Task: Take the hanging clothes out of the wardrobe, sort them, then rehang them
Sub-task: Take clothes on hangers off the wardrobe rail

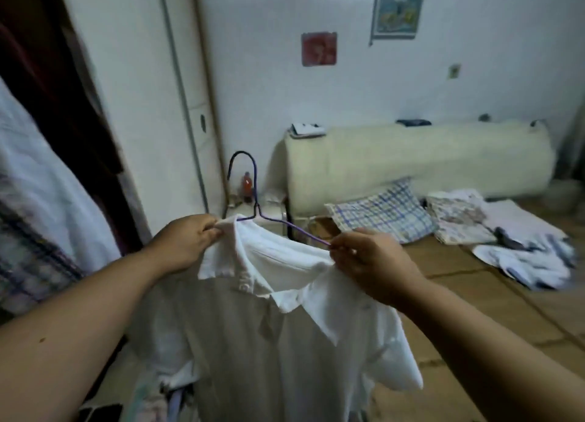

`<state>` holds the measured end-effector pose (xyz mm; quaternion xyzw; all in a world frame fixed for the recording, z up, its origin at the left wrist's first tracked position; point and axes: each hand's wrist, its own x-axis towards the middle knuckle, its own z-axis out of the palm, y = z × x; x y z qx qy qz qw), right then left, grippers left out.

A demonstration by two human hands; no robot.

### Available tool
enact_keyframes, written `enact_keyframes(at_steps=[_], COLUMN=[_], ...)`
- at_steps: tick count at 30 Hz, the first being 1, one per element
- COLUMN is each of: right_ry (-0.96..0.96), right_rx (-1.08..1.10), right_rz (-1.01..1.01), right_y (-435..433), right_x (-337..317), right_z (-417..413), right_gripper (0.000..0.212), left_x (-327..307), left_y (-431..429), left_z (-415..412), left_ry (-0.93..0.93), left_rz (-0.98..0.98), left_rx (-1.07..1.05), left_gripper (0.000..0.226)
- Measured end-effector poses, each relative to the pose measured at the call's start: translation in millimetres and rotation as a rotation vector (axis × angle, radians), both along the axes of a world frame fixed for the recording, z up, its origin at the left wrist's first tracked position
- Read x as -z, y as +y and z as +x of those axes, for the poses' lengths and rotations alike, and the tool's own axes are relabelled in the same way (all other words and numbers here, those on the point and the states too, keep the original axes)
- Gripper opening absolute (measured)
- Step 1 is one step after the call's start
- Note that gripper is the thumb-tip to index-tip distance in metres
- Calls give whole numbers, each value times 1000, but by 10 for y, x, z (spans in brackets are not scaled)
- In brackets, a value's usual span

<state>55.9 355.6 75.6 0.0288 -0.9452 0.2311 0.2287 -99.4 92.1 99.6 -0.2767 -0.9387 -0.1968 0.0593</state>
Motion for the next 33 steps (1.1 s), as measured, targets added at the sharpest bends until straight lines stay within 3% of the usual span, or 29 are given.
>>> enact_keyframes(at_steps=[2,6,9,14,24,33], right_ry=[-81,-307,-463,-656,-648,-768], right_rx=[73,204,291,423,841,1111], right_rz=[58,-14,-141,-377,-584,-605], right_y=[199,526,700,1033,1986,2696], right_x=[351,952,1220,1393,1281,2388], right_z=[253,867,1338,2120,3600,4136], right_gripper=[19,16,16,13,11,19], left_x=[261,762,1066,1419,1740,2725], left_y=[303,938,1393,2242,4216,5152], left_z=[84,338,578,973,2223,2936], left_ry=[-50,-141,-194,-278,-226,-417], left_rz=[-44,-171,-260,-406,-266,-371], left_rx=[97,290,412,602,824,843], left_gripper=[18,13,21,12,19,21])
